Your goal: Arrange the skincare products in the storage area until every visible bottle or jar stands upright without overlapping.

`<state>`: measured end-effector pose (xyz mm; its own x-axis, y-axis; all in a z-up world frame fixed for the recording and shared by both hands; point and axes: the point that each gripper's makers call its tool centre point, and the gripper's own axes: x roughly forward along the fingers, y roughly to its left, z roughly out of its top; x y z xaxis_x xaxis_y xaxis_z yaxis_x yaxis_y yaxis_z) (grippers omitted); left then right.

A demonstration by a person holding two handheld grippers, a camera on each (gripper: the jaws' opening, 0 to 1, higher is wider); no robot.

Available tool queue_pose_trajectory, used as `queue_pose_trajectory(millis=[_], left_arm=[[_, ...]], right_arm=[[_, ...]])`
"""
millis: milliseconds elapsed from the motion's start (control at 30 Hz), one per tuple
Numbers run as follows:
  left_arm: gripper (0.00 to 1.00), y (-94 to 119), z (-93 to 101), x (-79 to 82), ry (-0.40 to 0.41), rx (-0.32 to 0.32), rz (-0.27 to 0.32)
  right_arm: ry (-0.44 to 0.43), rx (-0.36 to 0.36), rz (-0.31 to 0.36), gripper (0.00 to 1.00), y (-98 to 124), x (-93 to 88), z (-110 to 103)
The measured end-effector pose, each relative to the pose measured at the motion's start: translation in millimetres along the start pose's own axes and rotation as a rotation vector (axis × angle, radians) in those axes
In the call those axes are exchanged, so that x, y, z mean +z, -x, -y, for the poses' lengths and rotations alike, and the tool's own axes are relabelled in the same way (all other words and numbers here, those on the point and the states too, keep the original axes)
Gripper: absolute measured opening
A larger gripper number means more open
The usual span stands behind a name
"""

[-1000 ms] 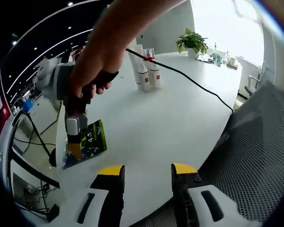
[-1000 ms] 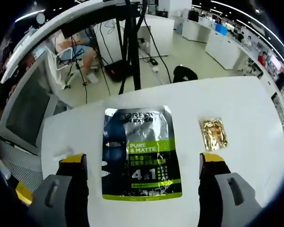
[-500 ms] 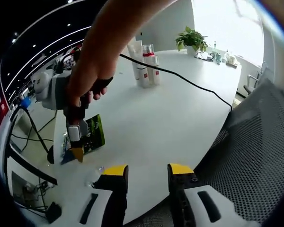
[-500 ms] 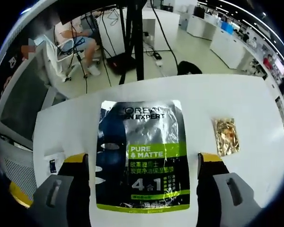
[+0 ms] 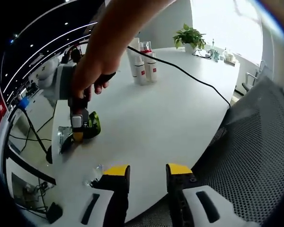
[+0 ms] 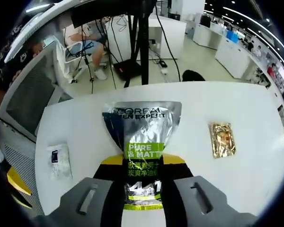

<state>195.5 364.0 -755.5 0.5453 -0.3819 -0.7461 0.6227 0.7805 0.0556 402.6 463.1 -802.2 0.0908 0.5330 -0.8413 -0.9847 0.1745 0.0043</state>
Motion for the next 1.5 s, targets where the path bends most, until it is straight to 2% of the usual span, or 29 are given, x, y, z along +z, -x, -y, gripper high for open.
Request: queue_pose_trajectory(millis=[133, 200, 300, 433, 567, 733, 833, 1033, 1100, 1200, 1267, 1367, 1500], left_arm=[[0.31, 0.7, 0.3, 0.9, 0.002, 0.000, 0.004], [0.31, 1.1, 0.2, 1.2, 0.000, 0.001, 0.005], [0.31, 1.4, 0.1, 2.2, 0.005, 0.003, 0.010], [0.31, 0.9, 2.8, 2.4, -0.005, -0.007, 0.008], [0.31, 0.4, 4.0, 2.6, -0.009, -0.011, 0.005], [0.33, -0.8, 5.8, 4.9, -0.019, -0.020, 0.010], [0.36, -0.8, 9.0, 10.7, -0.021, -0.034, 0.036], [0.38, 0.9, 11.7, 17.4, -0.001, -0.045, 0.065], [0.38, 3.5, 10.9, 26.1, 0.000, -0.040, 0.112], [0.38, 4.9, 12.6, 30.5, 0.046, -0.049, 0.120], [0.39, 6.8, 17.4, 40.1, 0.024, -0.063, 0.159], [0.40, 11.5, 20.2, 45.8, 0.034, -0.074, 0.179], [0.50, 20.8, 19.6, 63.5, 0.097, -0.081, 0.261]], right_arm=[[0.025, -0.009, -0.012, 0.16, 3.5, -5.9, -3.8], [0.062, -0.076, -0.017, 0.14, 11.5, -11.3, -0.5], [0.005, -0.085, 0.097, 0.12, 31.3, -1.4, -14.6], [-0.056, -0.123, 0.202, 0.10, 68.0, -2.3, -28.0], [-0.165, -0.135, 0.313, 0.10, 104.8, -11.0, -39.1], [-0.302, -0.161, 0.426, 0.10, 154.9, -32.0, -62.7], [-0.320, -0.182, 0.451, 0.10, 175.5, -44.7, -73.6], [-0.381, -0.230, 0.556, 0.10, 212.3, -49.9, -91.6], [-0.415, -0.236, 0.601, 0.10, 221.9, -47.9, -95.5], [-0.434, -0.250, 0.639, 0.10, 232.5, -46.5, -101.6], [-0.439, -0.253, 0.652, 0.10, 237.7, -47.8, -105.0], [-0.435, -0.257, 0.663, 0.10, 244.0, -51.3, -107.1], [-0.449, -0.249, 0.669, 0.10, 248.6, -57.9, -105.7]])
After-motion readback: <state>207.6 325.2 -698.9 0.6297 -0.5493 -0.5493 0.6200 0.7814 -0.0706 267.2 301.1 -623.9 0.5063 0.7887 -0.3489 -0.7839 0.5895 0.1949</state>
